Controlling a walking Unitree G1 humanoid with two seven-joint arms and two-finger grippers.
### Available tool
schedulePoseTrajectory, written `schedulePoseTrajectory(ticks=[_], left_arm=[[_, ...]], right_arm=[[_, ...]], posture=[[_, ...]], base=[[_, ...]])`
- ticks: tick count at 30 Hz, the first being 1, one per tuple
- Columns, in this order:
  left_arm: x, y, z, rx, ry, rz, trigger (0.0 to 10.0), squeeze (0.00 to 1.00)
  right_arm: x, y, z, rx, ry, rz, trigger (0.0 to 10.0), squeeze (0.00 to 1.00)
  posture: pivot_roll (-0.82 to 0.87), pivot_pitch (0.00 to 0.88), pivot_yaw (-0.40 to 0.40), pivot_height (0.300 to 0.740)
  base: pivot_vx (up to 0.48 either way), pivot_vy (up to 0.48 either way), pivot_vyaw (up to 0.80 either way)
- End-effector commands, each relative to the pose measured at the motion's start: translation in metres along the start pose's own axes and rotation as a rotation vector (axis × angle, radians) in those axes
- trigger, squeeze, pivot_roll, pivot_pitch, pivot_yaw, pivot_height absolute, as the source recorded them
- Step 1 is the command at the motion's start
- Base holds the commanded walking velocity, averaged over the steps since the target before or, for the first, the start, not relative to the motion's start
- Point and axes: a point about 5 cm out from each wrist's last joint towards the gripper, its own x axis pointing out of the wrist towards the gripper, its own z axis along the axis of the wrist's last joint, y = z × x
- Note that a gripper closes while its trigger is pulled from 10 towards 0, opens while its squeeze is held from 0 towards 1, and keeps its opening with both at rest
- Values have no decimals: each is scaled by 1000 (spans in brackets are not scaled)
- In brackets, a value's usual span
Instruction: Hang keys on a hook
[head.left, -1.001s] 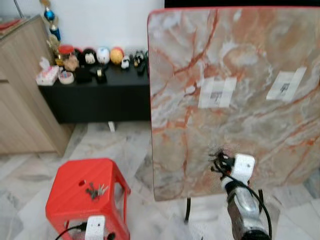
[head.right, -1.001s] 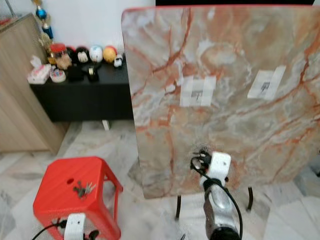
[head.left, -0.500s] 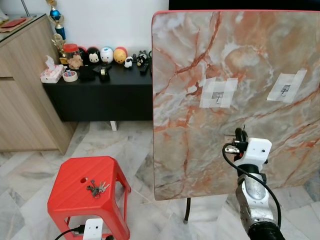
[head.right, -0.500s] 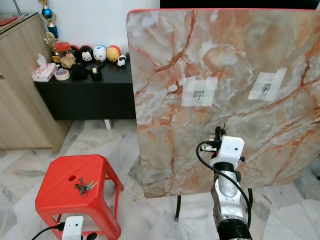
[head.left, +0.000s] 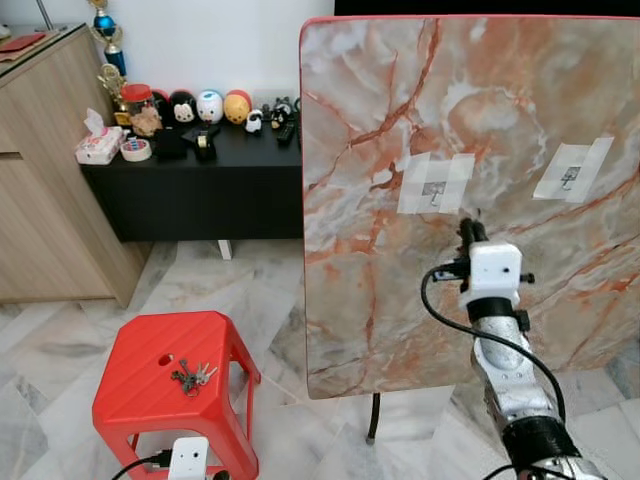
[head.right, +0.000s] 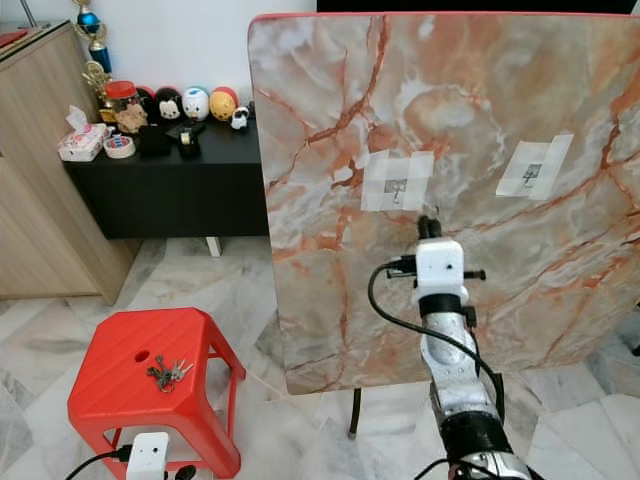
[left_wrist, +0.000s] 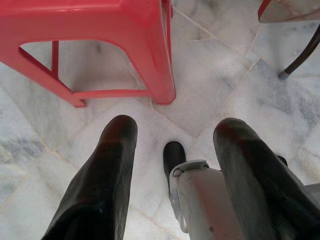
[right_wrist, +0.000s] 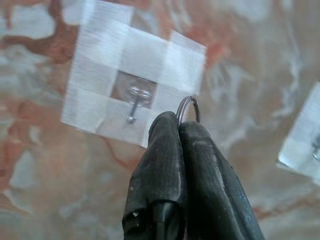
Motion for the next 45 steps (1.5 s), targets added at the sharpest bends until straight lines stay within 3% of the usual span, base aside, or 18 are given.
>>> schedulePoseTrajectory(ticks=[1,15,33,45], left_arm=[[0,-2,-2,16,9,-8,10000,0],[0,-2,-1,16,8,-8,10000,0],[0,-3,-1,10,7,-7,10000,0],[0,-3,-2,5,10,-7,10000,0]], right_arm=[[5,-2,1,-19,4,6,10000,0],[19,-6,1,-139,31,61,10000,0],[21,12,4,-187,2,140,10000,0],[25,13,8,-219,-10,138,10000,0]], posture=[[15,0,-43,740],[14,0,-36,740],[17,0,-39,740],[16,0,-42,740]], base=[[0,0,0],[0,0,0],[0,0,0],[0,0,0]])
